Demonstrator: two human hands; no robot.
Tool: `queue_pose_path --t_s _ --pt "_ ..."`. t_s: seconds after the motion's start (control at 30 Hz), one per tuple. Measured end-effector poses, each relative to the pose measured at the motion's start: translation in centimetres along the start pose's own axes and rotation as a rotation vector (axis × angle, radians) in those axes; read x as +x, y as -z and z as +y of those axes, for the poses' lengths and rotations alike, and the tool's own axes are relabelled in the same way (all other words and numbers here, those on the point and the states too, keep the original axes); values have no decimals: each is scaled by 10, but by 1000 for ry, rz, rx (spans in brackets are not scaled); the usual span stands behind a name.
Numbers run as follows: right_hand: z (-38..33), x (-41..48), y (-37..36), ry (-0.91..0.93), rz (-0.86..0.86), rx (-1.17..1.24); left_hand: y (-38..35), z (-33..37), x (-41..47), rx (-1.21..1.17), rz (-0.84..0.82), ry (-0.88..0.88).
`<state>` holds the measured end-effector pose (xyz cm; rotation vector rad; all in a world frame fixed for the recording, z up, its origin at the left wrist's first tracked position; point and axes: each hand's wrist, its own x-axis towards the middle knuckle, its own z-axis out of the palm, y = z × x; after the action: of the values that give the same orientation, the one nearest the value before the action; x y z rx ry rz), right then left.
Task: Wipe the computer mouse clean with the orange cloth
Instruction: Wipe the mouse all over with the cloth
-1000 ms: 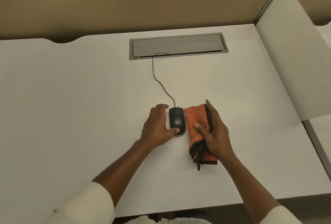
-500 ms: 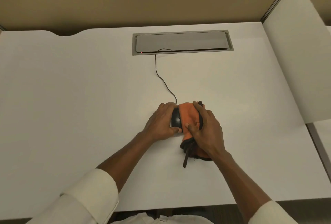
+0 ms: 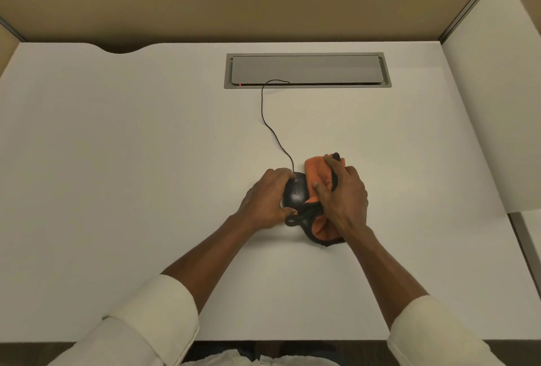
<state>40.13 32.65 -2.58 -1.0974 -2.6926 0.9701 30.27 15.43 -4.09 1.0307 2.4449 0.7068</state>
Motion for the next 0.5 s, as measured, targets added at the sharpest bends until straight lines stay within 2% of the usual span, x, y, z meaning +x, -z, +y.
queue_pose_path --t_s 0.27,0.5 --pt "2 -49 -11 232 8 -51 -4 0 1 -22 12 -13" --pt "14 -67 -14 298 63 11 -3 1 1 -24 -1 -6"
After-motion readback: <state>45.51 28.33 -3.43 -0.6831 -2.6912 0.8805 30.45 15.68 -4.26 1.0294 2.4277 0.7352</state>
